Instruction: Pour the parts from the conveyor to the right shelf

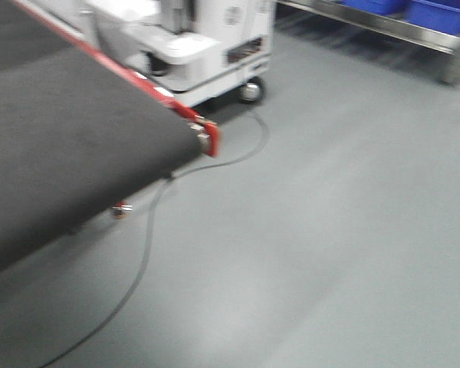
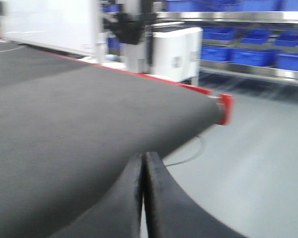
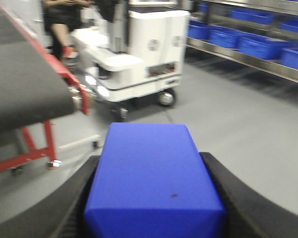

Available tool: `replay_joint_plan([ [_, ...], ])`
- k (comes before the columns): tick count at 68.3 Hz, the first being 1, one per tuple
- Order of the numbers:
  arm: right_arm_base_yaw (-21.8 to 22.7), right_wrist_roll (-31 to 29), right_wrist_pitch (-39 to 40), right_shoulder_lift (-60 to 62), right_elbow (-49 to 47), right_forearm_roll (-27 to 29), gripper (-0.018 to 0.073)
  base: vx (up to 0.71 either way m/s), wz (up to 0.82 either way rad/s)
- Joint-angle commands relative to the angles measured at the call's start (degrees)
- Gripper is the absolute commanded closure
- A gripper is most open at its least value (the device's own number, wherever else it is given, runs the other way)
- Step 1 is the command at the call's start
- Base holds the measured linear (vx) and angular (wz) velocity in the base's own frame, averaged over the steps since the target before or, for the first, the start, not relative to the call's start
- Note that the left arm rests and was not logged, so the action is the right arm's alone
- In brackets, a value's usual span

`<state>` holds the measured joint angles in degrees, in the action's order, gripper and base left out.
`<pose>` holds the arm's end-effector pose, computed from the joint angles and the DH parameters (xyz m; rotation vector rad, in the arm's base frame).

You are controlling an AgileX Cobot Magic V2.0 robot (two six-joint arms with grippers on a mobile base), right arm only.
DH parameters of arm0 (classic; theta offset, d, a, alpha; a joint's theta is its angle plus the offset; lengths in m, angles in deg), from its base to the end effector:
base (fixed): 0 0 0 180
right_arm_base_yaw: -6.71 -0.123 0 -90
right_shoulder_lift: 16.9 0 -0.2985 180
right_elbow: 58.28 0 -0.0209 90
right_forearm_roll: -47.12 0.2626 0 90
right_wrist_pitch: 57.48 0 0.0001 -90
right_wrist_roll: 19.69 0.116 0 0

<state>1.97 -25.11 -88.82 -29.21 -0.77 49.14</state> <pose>0.0610 0.0072 0.2743 -0.1431 1.7596 0.0294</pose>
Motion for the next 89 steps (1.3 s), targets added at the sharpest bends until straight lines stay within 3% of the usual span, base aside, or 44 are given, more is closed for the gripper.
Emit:
replay_joint_plan([
  [1,0.3,0.0,4.7,-1.0,-1.6,0.0,0.0562,-0.37,-0.71],
  [61,0.3,0.0,4.6,-1.0,-1.6,0.0,0.0562,-0.26,-0.74],
  [89,0.3,0.0,4.6,-1.0,-1.6,0.0,0.0562,-0.11,-0.43],
])
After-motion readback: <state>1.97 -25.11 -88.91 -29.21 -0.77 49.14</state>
